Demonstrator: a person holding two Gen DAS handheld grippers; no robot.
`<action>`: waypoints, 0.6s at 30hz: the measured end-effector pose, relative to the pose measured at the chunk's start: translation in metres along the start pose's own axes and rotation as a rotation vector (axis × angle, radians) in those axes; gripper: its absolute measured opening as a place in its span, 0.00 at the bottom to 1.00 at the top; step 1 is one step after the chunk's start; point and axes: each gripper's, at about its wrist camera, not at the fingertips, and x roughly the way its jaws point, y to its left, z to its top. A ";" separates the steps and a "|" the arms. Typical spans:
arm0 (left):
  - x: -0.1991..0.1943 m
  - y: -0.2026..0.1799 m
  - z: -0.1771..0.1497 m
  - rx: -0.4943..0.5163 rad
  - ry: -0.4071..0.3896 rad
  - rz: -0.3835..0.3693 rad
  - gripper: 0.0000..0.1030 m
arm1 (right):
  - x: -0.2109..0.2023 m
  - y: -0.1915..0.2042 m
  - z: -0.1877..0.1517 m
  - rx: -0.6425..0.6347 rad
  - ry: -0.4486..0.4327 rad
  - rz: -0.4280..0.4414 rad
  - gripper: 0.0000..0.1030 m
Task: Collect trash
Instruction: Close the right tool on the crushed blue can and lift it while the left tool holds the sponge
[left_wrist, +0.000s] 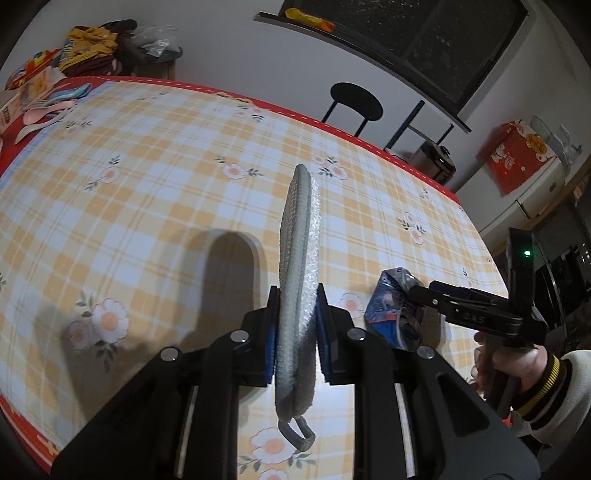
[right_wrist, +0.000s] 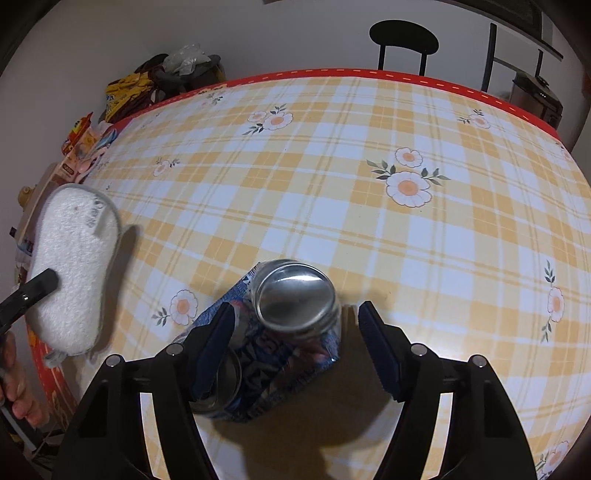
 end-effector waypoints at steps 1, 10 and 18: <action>-0.003 0.003 -0.001 -0.008 -0.003 0.001 0.20 | 0.004 0.001 0.001 -0.001 0.005 -0.010 0.67; -0.009 0.011 -0.006 -0.044 -0.007 -0.010 0.21 | 0.011 0.007 0.000 -0.020 0.007 -0.066 0.54; -0.005 0.008 -0.017 -0.061 0.017 -0.027 0.21 | -0.001 0.014 -0.015 -0.031 -0.011 -0.024 0.52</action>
